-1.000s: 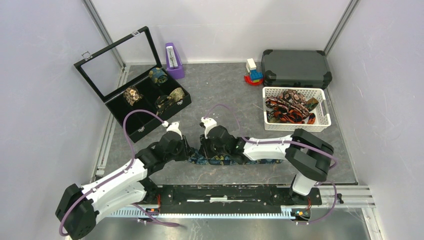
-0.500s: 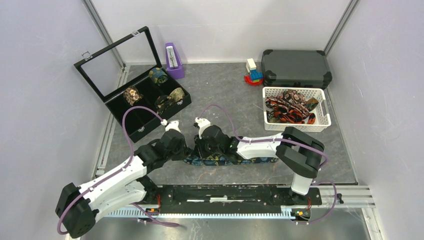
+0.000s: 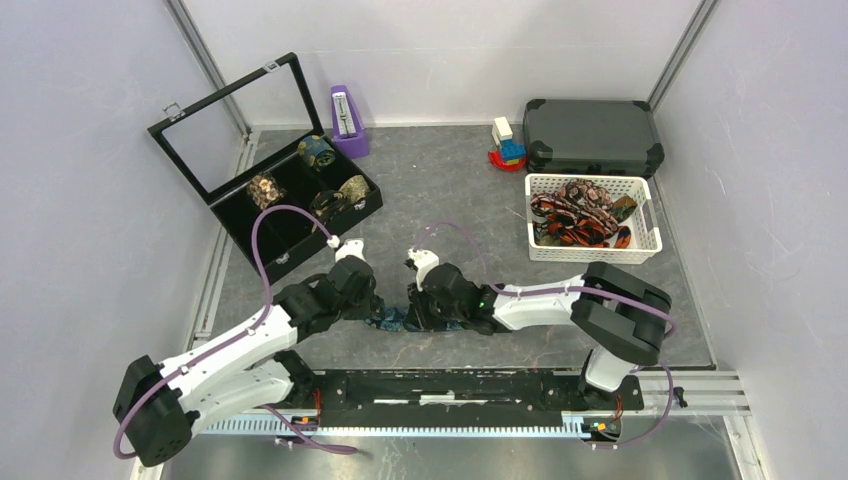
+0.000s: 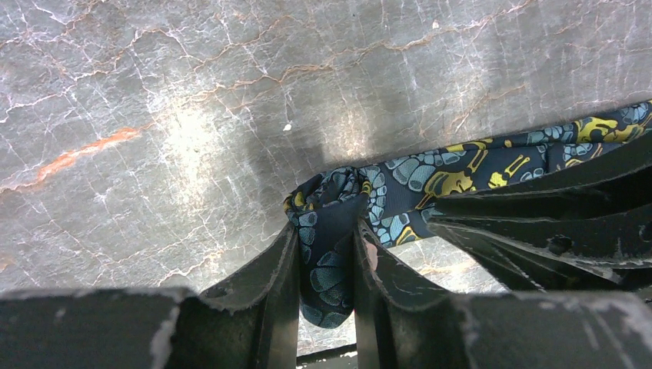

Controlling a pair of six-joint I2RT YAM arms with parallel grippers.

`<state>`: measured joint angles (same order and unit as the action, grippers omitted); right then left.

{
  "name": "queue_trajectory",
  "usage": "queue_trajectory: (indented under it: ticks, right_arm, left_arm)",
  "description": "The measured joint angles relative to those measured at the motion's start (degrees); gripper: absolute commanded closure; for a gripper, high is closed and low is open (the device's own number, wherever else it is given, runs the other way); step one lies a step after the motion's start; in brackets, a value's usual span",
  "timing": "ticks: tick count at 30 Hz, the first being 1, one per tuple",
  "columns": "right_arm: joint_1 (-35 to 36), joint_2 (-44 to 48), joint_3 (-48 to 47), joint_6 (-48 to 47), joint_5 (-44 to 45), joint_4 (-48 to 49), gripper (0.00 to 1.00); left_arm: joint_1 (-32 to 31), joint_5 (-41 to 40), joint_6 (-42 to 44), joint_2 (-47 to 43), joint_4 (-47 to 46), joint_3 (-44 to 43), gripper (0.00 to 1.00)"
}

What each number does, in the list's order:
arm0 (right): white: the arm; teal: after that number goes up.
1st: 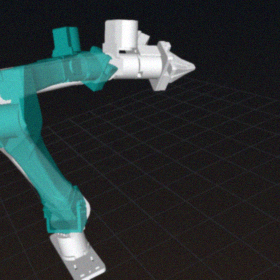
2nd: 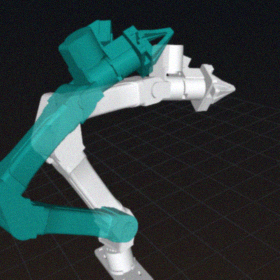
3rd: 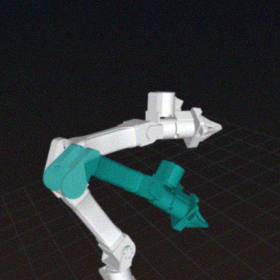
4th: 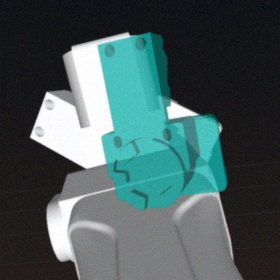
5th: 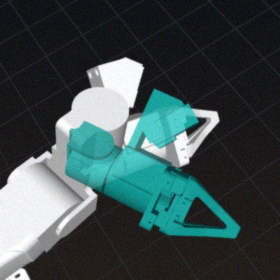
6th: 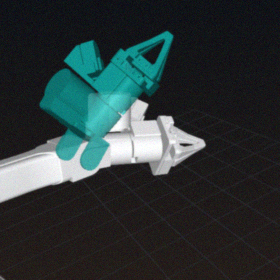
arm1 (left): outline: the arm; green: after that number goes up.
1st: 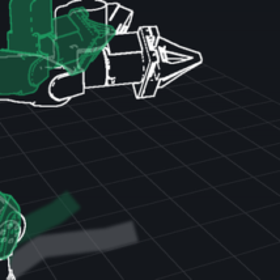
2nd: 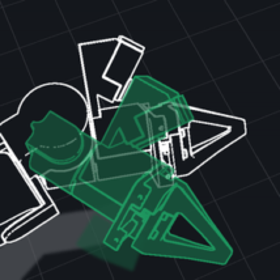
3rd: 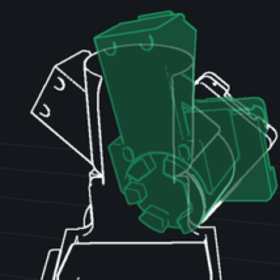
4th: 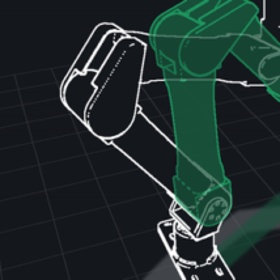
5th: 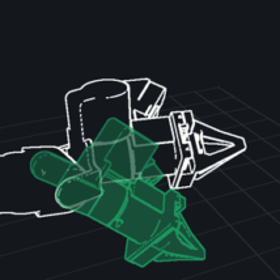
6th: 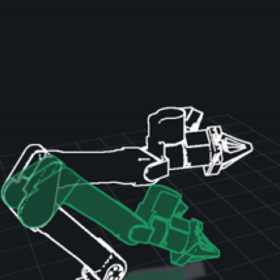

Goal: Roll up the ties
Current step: Roll the tie at the center of the board.

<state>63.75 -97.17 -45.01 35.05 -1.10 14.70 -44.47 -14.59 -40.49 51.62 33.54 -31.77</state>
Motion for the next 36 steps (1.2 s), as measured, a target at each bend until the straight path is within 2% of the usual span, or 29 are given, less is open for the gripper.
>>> queue_trajectory:
  ticks: [4,13,20,27,36]
  right_arm:
    - [0.0,2.1,3.8,0.0,0.7,0.1,0.79]
    - [0.0,2.4,4.4,0.0,1.5,0.7,0.79]
    - [-1.1,8.5,6.2,-0.8,4.4,-0.9,0.78]
    - [-6.4,17.0,11.8,-0.9,7.8,-3.4,0.78]
    - [-11.9,23.2,18.4,-0.9,8.8,-5.9,0.78]
  left_arm:
    - [-0.5,-0.3,0.3,0.5,0.5,-0.2,0.98]
    - [-2.6,-1.9,1.2,1.2,1.6,-1.2,0.98]
    - [-8.8,-9.5,1.0,9.2,7.4,-7.1,0.98]
    - [-12.0,-15.4,0.0,17.2,12.0,-10.9,0.98]
    - [-15.9,-21.2,-4.2,28.3,18.9,-17.0,0.98]
